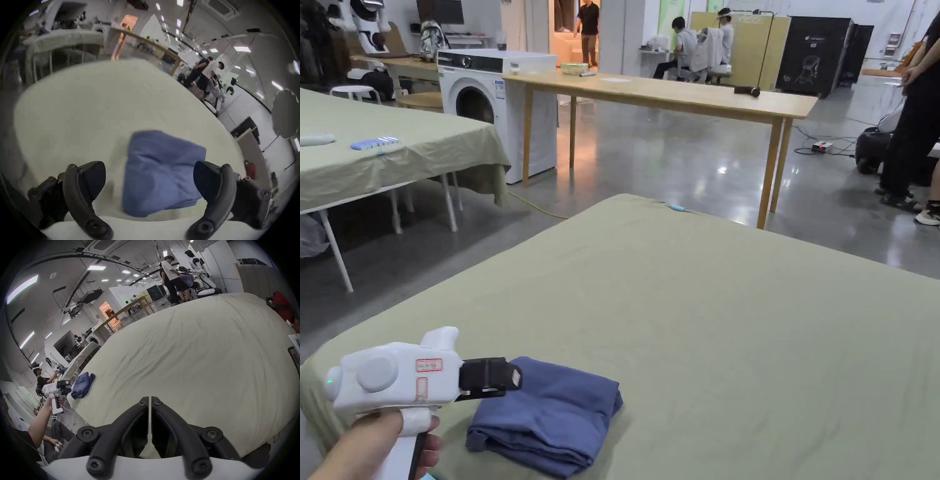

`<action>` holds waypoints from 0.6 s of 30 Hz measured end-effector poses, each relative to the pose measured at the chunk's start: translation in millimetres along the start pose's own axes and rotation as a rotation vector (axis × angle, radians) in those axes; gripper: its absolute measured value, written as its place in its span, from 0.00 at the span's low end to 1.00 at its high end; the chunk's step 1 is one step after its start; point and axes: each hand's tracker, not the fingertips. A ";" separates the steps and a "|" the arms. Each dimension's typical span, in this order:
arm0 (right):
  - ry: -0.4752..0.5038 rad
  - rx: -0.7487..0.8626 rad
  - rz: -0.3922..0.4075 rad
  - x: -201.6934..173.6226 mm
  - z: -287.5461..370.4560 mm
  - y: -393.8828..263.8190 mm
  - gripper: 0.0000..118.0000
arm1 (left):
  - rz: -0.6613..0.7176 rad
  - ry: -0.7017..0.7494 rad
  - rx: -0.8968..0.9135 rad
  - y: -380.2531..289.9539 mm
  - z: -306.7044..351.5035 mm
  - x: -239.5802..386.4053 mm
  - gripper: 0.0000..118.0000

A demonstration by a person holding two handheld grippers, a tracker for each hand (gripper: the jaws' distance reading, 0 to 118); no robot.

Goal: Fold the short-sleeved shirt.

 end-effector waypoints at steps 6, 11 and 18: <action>-0.012 0.044 0.003 1.8 16.7 -0.7 0.03 | -0.192 0.174 0.178 -19.4 50.9 94.1 0.00; -0.128 0.172 0.102 -2.5 50.8 35.5 0.03 | -0.412 -0.010 0.316 -60.9 65.0 245.8 0.01; -0.235 0.500 0.392 -34.9 124.1 143.7 0.03 | -0.662 -0.229 0.521 -96.0 100.1 469.2 0.01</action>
